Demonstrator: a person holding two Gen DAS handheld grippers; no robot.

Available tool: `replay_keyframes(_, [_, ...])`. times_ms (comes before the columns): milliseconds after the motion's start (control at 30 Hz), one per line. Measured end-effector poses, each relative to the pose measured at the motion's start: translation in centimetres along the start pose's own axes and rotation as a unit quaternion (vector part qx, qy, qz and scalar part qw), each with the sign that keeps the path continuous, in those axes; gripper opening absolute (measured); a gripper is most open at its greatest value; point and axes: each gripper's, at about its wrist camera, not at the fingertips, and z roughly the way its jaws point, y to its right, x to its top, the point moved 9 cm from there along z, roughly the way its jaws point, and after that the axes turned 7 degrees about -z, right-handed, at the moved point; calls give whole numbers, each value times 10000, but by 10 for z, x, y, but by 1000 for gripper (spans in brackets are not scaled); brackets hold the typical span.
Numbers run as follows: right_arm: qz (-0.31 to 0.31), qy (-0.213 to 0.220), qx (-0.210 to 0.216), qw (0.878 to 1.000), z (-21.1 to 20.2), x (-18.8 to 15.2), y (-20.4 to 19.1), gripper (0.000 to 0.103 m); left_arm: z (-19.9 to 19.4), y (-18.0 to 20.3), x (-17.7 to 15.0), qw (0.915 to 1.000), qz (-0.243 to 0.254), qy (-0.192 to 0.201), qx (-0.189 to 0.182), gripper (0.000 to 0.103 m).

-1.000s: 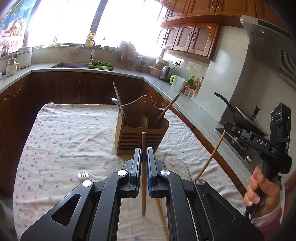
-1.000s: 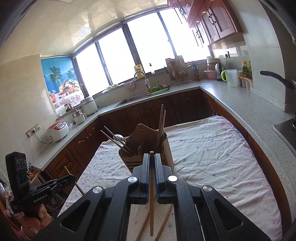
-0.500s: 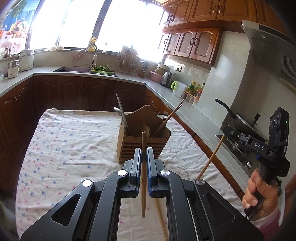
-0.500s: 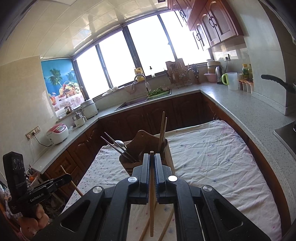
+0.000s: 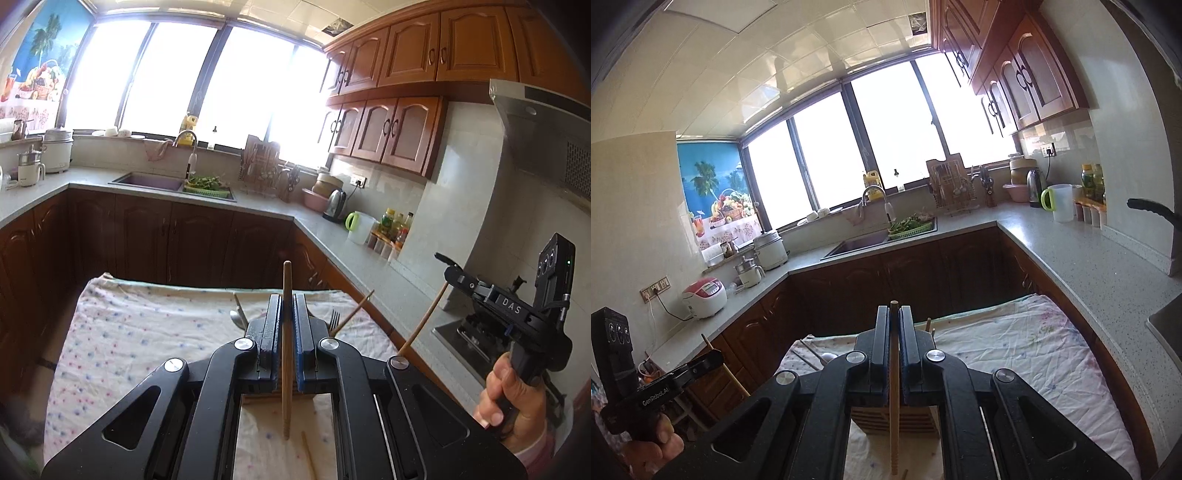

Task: Organize utensils
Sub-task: 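Lift both wooden chopsticks and lower them into the wooden holder, then open both tools to release the wooden chopsticks in the holder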

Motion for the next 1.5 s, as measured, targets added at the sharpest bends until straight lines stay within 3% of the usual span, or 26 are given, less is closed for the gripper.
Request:
replay_keyframes(167, [-31,273,-85,9996,21,29,1,4,19,2,41,9990,-41,432,53,5])
replay_keyframes(300, [-119,351,-193,9991,41,36,3,4,42,-3,53,9978,-41,621,236,5])
replay_keyframes(600, [48,178,-290,9994,75,1,22,4,88,-33,19,9969,-248,465,587,5])
replay_keyframes(1067, [360,-514,-268,9977,102,-60,37,5,120,-43,-37,9976,-192,-174,644,5])
replay_keyframes(1500, [404,-615,-254,9970,103,-62,33,5,120,-40,-40,9970,-52,-226,737,6])
